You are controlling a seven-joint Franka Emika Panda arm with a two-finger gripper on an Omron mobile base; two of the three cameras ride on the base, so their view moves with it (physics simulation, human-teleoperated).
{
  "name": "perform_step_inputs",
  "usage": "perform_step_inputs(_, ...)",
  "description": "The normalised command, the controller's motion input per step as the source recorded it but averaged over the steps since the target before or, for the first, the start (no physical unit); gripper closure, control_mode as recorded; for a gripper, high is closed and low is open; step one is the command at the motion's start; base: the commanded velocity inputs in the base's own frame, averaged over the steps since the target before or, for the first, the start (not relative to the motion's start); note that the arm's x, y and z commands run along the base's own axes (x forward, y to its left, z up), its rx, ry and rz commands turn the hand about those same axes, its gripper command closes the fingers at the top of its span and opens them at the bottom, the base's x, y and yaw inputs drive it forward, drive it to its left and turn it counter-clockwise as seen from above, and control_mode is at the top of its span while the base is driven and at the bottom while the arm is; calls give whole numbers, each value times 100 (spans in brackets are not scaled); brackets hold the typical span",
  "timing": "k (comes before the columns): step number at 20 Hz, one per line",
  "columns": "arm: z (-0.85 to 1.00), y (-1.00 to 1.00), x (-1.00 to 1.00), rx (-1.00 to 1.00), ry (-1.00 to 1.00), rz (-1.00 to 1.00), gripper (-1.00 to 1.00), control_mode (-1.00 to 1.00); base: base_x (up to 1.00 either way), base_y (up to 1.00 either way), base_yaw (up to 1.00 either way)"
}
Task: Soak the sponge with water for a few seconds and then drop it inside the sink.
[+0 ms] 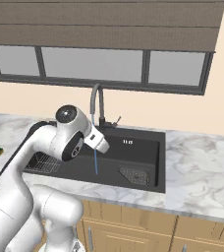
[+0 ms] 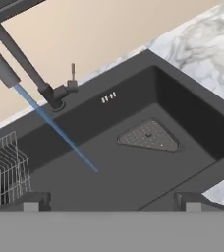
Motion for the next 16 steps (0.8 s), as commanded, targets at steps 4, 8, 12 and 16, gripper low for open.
perform_step_inputs(4,21,56,-40,-1,0,4,-100,-100,0,0,0)
perform_step_inputs(8,9,49,-17,0,3,10,-100,-100,0,0,0)
perform_step_inputs(12,15,43,-19,0,7,18,-100,-100,0,0,0)
perform_step_inputs(16,25,42,-21,0,16,23,-100,-100,0,0,0)
